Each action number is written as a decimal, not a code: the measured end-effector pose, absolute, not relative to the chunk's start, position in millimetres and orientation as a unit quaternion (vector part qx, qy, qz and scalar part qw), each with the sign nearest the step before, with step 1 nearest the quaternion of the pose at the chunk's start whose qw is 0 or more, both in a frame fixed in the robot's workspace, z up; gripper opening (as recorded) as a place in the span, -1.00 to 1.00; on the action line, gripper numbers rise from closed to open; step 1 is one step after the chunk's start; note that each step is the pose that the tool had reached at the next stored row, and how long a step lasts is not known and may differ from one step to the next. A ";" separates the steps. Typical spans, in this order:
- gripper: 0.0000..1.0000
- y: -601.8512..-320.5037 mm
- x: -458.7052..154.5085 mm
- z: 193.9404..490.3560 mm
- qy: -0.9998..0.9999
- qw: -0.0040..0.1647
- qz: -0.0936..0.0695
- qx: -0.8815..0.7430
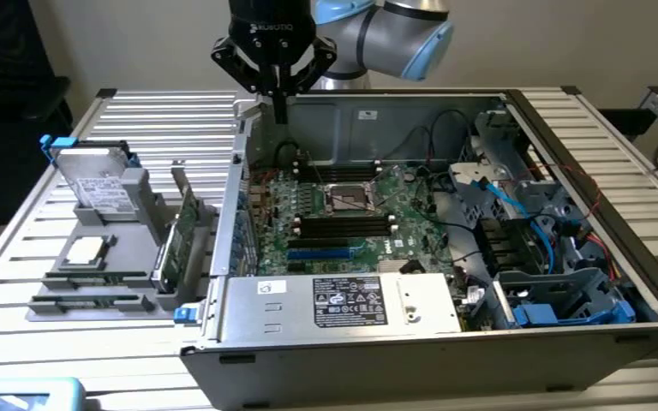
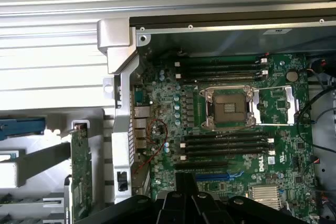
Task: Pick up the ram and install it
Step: 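Reach for the ram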
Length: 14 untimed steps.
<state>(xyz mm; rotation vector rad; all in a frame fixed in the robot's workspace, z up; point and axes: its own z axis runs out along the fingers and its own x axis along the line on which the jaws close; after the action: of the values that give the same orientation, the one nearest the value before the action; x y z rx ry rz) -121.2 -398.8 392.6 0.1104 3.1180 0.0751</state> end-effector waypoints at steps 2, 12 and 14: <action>-0.79 -398.8 -121.2 392.6 0.999 0.010 0.024 0.035; -0.79 -408.3 -123.8 387.0 0.999 0.010 0.024 0.036; -0.79 -411.2 -126.1 386.7 0.999 0.010 0.024 0.036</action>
<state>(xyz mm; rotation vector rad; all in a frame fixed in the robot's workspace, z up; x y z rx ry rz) -126.1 -411.2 386.7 0.1110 3.1178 0.0748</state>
